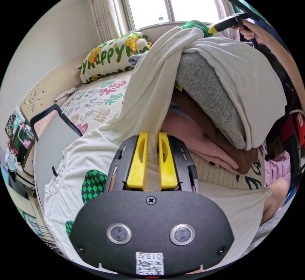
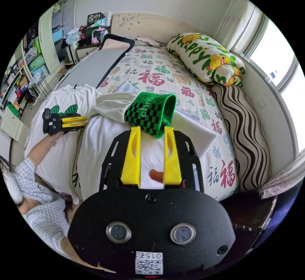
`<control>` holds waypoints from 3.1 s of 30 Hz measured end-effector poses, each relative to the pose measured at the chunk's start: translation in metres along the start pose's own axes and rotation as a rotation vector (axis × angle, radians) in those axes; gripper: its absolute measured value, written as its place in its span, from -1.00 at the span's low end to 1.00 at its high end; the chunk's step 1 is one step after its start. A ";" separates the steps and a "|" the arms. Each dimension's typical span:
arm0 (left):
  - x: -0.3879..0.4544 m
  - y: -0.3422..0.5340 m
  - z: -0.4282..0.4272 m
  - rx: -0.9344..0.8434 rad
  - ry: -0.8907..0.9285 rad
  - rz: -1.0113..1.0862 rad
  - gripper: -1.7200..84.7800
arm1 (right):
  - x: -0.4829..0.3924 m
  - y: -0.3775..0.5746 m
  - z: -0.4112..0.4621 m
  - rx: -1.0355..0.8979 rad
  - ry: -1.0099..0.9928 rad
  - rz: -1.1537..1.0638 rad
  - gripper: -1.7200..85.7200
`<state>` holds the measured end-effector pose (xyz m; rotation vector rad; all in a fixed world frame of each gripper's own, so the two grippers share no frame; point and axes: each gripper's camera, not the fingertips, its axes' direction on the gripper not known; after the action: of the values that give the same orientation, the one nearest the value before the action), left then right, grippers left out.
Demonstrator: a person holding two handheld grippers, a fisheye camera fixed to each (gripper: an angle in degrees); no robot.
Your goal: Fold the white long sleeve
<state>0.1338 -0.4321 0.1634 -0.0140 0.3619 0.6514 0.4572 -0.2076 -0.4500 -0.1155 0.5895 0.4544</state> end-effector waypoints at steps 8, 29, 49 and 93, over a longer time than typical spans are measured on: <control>-0.028 -0.003 0.036 -0.091 0.067 -0.027 -0.88 | 0.025 -0.004 -0.052 0.135 -0.231 0.131 -0.97; -0.079 0.050 0.081 0.015 0.209 0.097 -0.90 | 0.129 0.013 0.027 -0.052 -0.071 0.657 -0.88; -0.187 0.207 -0.158 0.354 0.436 -0.181 -0.77 | -0.085 0.229 -0.003 0.208 -0.587 -0.065 -0.85; 0.063 0.547 -0.217 -0.103 0.016 -0.453 -0.98 | -0.156 0.338 0.174 0.084 -0.551 0.098 -0.96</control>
<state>-0.2165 0.0143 -0.0068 -0.1946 0.3254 0.2212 0.2806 0.0765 -0.2105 0.1184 0.0717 0.5296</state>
